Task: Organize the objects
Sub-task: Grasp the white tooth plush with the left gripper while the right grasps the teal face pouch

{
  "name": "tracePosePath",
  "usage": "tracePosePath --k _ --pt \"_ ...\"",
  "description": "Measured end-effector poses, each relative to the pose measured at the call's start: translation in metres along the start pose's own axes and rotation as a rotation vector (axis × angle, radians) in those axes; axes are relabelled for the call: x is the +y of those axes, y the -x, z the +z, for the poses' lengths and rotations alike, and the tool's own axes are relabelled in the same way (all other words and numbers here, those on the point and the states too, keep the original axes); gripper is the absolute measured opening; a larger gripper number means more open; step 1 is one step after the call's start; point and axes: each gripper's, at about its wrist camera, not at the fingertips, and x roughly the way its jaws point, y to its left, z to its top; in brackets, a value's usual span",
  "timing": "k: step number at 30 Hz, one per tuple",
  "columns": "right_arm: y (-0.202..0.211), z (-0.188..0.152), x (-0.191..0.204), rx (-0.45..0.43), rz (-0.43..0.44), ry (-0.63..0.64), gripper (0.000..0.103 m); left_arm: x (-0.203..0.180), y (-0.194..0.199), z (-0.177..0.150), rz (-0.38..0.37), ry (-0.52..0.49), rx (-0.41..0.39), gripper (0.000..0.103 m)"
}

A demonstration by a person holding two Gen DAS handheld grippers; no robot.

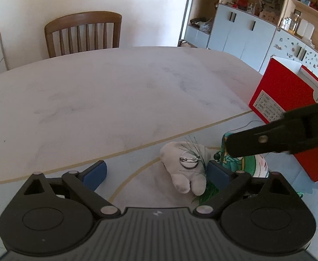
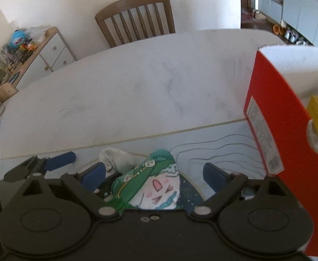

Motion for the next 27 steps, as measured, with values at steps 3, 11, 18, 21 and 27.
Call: tracePosePath --k 3,11,18,21,27 --pt "-0.011 0.0 -0.001 0.025 -0.017 -0.016 0.096 -0.001 -0.001 0.001 -0.009 -0.008 -0.009 0.093" --pt "-0.022 0.0 -0.009 0.067 -0.012 -0.065 0.065 0.002 0.002 -0.002 -0.033 -0.02 -0.024 0.092" --pt "-0.015 -0.006 -0.013 0.066 -0.018 -0.037 0.05 0.006 0.002 -0.001 -0.05 0.002 -0.029 0.092" --pt "-0.007 -0.011 -0.016 0.067 -0.023 0.001 0.049 0.006 0.001 0.0 -0.058 0.008 -0.03 0.092" --pt "0.008 -0.023 -0.015 0.097 -0.04 0.089 0.049 0.001 -0.002 0.002 -0.072 0.009 -0.028 0.092"
